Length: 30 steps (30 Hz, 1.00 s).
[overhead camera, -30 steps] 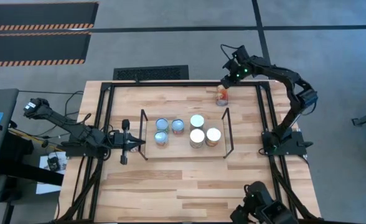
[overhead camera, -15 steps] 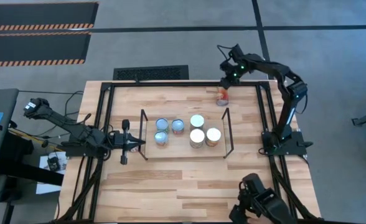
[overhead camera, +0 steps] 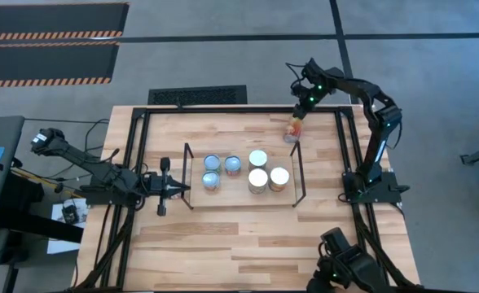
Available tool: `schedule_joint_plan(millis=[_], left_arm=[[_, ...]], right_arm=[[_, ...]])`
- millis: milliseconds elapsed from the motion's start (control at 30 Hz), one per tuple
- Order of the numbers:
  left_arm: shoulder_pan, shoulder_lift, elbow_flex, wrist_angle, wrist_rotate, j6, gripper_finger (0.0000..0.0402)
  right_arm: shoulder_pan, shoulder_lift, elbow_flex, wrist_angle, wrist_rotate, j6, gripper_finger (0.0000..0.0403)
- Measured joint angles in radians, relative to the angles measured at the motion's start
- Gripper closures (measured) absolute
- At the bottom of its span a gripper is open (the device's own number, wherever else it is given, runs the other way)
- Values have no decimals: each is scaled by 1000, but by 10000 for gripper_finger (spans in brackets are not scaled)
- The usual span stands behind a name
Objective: Pick and place cans onto a shelf
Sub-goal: Put the large canned corn on the shelf aligned with the other canned corn
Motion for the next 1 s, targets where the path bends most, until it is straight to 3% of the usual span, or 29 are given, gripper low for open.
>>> schedule_joint_plan(millis=[233,333,433,767,1000], left_arm=[[0,0,0,0,1,0,401],[-1,0,0,0,1,0,401],[-1,0,0,0,1,-1,401],[-1,0,0,0,1,-1,401],[-1,0,0,0,1,-5,401]], right_arm=[[-13,0,0,-109,-25,1,373],[-13,0,0,-140,-25,9,382],[-13,0,0,-171,-23,16,368],[-26,0,0,-254,-16,64,269],[-24,0,0,-269,-19,55,270]])
